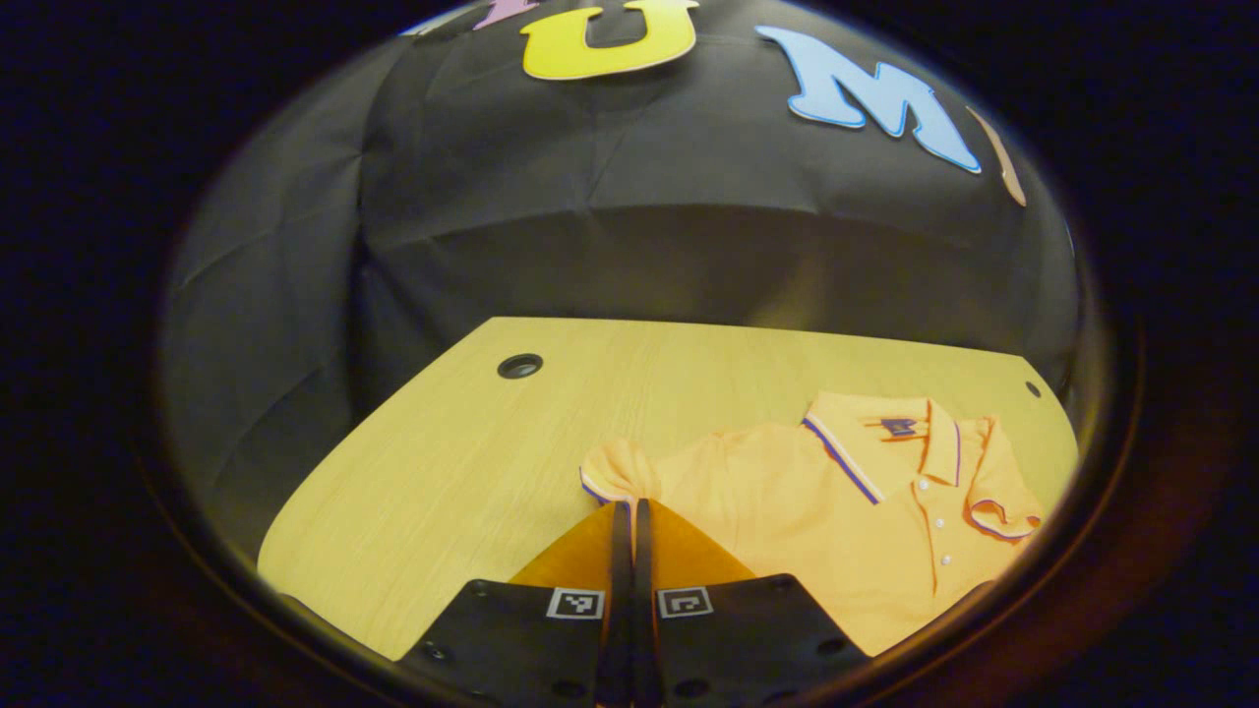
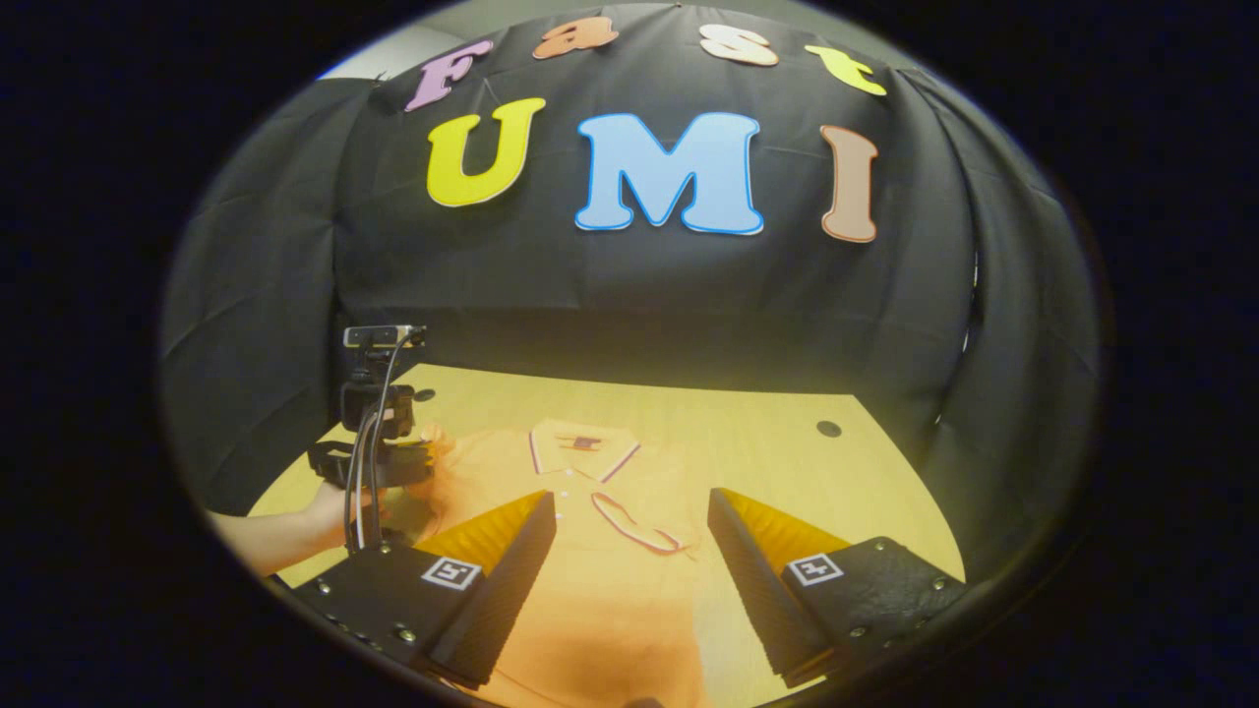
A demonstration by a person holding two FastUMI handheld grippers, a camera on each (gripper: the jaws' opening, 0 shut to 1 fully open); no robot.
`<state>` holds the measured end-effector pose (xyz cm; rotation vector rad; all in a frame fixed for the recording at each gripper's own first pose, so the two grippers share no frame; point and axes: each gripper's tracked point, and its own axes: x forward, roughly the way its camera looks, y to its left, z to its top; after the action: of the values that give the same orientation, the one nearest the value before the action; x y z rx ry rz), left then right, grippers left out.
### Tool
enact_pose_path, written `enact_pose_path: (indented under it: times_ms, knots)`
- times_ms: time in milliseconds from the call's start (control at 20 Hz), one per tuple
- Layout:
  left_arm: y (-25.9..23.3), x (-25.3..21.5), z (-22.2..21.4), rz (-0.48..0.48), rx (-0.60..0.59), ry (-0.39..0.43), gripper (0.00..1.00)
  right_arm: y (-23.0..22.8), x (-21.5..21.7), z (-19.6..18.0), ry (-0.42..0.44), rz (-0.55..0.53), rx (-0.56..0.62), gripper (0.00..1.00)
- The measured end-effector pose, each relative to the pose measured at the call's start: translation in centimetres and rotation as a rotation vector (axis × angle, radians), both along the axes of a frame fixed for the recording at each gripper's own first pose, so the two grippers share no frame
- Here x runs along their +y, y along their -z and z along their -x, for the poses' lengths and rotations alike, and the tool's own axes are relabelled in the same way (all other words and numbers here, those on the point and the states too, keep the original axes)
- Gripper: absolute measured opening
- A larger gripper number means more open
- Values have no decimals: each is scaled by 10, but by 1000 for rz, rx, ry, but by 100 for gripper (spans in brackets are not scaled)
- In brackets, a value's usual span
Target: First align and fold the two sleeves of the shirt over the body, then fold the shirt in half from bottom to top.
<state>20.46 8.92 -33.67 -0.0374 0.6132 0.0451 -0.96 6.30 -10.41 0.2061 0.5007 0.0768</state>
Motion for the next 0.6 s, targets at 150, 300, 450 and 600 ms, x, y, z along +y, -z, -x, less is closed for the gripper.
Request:
enact_pose_path:
  times_ms: [150,300,450,600]
  knots:
    - [-14,-28,0,-12,-23,63,6,2,-7,2,12,22,-4,97]
    - [-18,-57,2,-33,-30,146,6,10,-9,8,28,30,4,98]
    - [-18,-82,5,-22,-25,210,6,19,-14,17,57,45,26,98]
    - [-14,-98,7,-32,-18,276,6,30,-17,25,94,47,57,98]
